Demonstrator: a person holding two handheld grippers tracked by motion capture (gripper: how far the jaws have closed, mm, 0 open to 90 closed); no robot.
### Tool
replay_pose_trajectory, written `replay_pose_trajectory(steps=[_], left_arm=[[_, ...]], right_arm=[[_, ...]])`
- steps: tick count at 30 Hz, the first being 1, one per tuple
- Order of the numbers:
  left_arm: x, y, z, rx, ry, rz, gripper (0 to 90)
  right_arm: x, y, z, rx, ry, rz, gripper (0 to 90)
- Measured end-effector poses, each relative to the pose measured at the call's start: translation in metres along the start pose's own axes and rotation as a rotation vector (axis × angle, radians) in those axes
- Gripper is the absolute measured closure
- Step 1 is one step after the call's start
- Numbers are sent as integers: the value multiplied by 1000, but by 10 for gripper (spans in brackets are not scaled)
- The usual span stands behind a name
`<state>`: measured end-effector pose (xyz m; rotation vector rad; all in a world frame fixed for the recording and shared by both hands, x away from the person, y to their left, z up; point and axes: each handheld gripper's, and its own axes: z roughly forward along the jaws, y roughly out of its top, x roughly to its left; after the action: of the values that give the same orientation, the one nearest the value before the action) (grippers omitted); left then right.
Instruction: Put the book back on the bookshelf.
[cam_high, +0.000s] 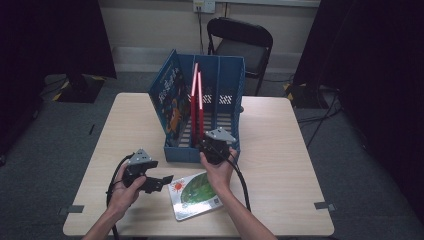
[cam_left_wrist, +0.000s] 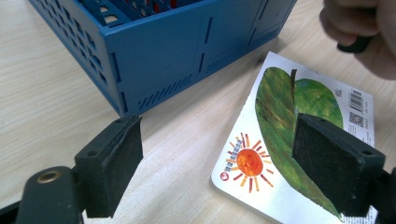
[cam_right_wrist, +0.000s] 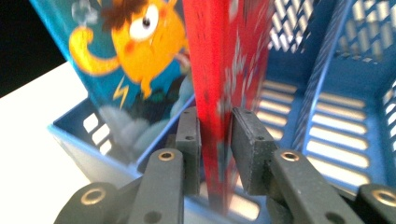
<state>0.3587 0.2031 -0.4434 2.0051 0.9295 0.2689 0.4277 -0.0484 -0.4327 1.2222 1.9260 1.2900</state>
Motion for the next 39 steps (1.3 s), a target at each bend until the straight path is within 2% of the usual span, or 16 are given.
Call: replay_pose_trajectory(steps=[2, 3, 5, 10, 15, 24, 30, 33, 35, 37, 39], left_arm=[[-1, 0, 1, -1, -1, 3, 161], [-1, 0, 1, 0, -2, 1, 161], [0, 0, 1, 3, -3, -7, 161], [1, -1, -2, -1, 0, -12, 161], [1, -1, -2, -1, -1, -11, 161], [1, -1, -1, -3, 0, -10, 161], [1, -1, -1, 0, -1, -10, 161], [2, -1, -2, 0, -2, -10, 161], [2, -1, -1, -4, 0, -13, 161], [1, -1, -1, -3, 0, -9, 161], [1, -1, -1, 0, -3, -1, 161]], right_arm=[[1, -2, 1, 2, 6, -7, 738], [3, -2, 3, 6, -2, -32, 739], [5, -1, 6, 4, -5, -51, 738], [6, 4, 14, 9, -7, -47, 737], [-1, 11, 22, 32, 4, -35, 737], [-6, 22, 32, 64, 17, -62, 734], [-10, 25, 35, 78, 32, -47, 717], [-9, 26, 32, 65, 46, -38, 674], [-8, 25, 29, 62, 54, -36, 686], [-8, 23, 26, 62, 50, -46, 752], [-10, 20, 24, 63, 71, -27, 796]])
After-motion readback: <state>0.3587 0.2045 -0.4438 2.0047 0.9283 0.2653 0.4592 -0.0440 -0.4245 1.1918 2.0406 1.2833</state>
